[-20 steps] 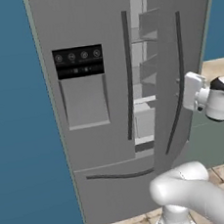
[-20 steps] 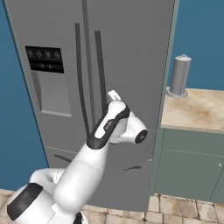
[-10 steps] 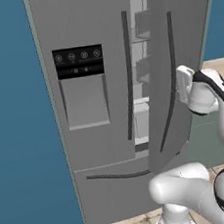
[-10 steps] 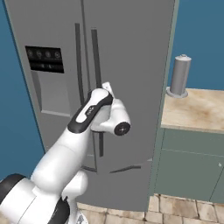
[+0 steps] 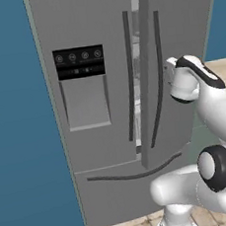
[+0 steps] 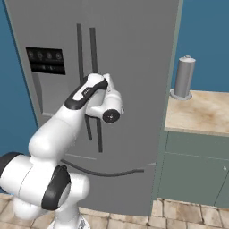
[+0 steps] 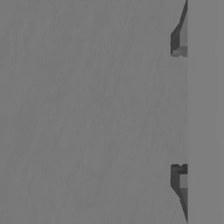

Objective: Place the orange in the correct fridge rack based on whether it is a fruit or vegetable. Finally, close the fridge door.

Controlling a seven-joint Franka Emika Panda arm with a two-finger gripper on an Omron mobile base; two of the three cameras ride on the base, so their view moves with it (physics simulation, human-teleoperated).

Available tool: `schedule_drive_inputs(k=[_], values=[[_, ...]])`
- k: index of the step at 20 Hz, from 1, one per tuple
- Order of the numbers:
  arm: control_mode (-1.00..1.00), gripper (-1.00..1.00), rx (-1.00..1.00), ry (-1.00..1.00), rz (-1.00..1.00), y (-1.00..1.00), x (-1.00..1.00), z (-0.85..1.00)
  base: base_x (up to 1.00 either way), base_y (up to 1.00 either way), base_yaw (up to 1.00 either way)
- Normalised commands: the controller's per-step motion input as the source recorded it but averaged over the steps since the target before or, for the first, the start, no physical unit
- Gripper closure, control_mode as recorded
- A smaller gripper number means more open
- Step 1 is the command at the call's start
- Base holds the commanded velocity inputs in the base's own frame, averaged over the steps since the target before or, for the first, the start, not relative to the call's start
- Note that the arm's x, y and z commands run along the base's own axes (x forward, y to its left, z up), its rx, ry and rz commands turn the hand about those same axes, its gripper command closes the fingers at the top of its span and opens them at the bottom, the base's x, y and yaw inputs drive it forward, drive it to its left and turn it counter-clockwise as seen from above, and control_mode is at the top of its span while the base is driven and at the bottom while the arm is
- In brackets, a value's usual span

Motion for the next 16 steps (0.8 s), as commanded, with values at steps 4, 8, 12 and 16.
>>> schedule_drive_inputs(k=[4, 8, 12, 16], values=[[-1.0, -1.0, 0.0, 0.08, -0.06, 0.0, 0.54, 0.15, 0.0, 0.0, 0.0], [-1.0, -1.0, 0.0, 0.06, -0.05, 0.0, 0.37, 0.06, 0.0, 0.0, 0.0], [-1.0, -1.0, 0.0, 0.08, -0.05, 0.0, 0.31, 0.07, 0.0, 0.0, 0.0], [-1.0, -1.0, 0.0, 0.14, -0.04, 0.0, 0.35, 0.02, 0.0, 0.0, 0.0]])
